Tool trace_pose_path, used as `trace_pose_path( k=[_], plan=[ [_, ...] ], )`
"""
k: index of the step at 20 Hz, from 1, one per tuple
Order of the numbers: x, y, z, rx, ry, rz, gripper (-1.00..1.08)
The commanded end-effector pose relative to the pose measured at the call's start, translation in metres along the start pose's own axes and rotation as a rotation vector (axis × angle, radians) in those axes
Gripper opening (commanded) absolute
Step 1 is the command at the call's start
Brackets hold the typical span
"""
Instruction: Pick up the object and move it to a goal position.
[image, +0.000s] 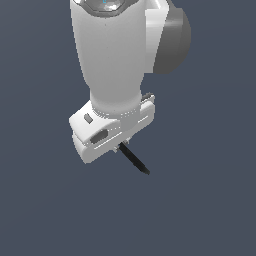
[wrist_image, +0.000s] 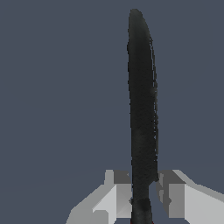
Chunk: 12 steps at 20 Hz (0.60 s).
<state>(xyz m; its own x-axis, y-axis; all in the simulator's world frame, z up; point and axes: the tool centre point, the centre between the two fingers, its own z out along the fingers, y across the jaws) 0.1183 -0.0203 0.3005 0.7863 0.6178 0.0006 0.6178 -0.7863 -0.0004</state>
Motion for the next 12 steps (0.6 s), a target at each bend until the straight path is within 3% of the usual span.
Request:
trace_pose_path(
  k=[1, 12],
  plan=[
    [0.004, 0.003, -0.008, 0.0, 0.0, 0.0, -1.0],
    [0.014, 0.009, -0.025, 0.0, -0.001, 0.0, -1.0]
  ],
)
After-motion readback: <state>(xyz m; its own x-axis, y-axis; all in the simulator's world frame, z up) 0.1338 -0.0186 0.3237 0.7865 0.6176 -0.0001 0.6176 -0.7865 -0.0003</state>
